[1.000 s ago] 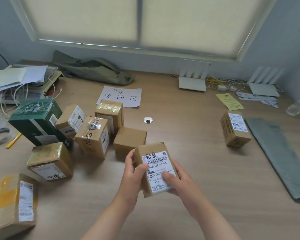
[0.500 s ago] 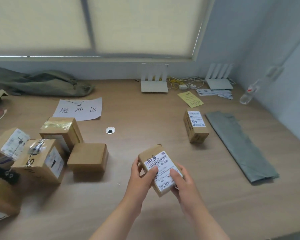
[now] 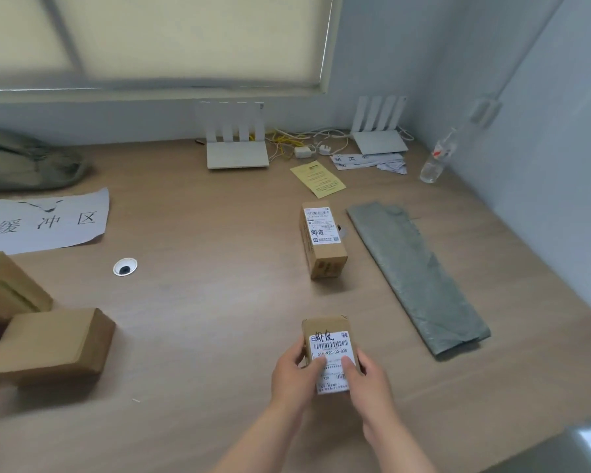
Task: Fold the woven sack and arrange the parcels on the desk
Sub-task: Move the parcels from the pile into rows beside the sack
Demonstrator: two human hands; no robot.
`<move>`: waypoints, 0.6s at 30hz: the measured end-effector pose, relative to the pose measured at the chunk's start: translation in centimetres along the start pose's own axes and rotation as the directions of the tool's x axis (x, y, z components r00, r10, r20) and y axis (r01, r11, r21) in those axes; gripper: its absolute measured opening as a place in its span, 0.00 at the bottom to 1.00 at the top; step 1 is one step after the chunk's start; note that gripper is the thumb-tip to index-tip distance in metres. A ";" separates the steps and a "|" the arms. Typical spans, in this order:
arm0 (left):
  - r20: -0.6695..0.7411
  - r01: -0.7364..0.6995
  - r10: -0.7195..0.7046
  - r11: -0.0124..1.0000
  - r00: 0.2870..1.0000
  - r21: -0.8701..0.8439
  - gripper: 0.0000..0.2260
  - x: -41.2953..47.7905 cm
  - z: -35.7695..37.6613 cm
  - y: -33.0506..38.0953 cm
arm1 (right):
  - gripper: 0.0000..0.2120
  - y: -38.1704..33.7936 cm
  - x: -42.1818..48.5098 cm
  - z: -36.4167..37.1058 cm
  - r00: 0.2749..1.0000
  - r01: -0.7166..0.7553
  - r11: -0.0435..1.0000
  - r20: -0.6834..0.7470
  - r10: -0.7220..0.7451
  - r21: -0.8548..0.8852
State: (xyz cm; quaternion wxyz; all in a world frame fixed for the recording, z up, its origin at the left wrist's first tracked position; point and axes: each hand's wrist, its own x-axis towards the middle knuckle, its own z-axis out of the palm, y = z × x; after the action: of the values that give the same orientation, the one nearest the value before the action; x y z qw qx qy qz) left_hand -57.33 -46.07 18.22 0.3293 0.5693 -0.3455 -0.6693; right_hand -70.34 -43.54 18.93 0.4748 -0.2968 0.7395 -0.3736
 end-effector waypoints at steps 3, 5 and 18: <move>-0.020 0.013 -0.011 0.996 1.000 0.089 0.19 2.2 1.7 -0.7 | 0.11 1.1 3.3 -1.0 0.998 -0.040 0.998 -0.042 0.037 -0.058; -0.026 0.024 -0.020 0.990 0.999 0.137 0.20 3.5 2.6 -1.0 | 0.10 1.7 5.1 -1.4 0.997 -0.052 0.993 -0.061 0.046 -0.106; -0.130 -0.007 0.024 0.991 0.991 0.130 0.18 11.9 5.5 1.5 | 0.07 -2.8 14.5 -1.3 0.994 0.022 0.964 -0.100 -0.051 -0.266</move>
State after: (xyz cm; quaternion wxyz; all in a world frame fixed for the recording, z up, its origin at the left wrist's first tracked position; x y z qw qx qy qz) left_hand -64.28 -56.33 13.72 0.3189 0.6298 -0.3700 -0.6040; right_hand -76.72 -56.25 14.64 0.3840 -0.3508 0.8014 -0.2954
